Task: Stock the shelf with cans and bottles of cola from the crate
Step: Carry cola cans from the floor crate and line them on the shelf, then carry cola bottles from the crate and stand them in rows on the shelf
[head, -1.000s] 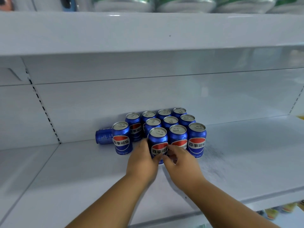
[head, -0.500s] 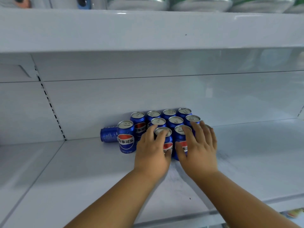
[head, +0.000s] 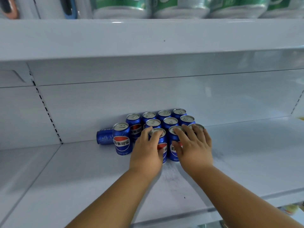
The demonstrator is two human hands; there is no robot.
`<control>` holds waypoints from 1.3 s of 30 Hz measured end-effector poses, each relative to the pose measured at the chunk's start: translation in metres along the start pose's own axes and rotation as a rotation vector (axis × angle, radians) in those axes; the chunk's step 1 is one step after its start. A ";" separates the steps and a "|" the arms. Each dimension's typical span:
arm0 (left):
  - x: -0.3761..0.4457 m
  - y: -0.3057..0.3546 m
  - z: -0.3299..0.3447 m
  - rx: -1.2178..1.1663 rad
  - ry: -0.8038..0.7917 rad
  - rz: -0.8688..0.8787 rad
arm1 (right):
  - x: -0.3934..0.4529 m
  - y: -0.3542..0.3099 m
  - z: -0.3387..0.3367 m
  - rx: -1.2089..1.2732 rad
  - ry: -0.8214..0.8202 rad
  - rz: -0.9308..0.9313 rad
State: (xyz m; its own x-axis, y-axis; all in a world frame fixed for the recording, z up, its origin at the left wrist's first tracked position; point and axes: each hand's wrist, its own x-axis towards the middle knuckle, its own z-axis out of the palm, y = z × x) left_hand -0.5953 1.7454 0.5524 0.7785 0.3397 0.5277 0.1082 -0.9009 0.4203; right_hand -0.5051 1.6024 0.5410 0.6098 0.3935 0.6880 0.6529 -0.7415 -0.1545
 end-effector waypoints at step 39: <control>-0.156 0.536 0.139 -0.655 -0.303 0.606 | -0.260 0.334 -0.403 0.043 0.144 0.784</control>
State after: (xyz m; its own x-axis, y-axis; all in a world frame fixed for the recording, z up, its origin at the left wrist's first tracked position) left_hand -0.5733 1.1722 0.5925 0.7255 -0.3048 0.6171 -0.6657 -0.5384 0.5167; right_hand -0.6267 1.0339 0.5962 0.8365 -0.3105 0.4516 0.0759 -0.7504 -0.6566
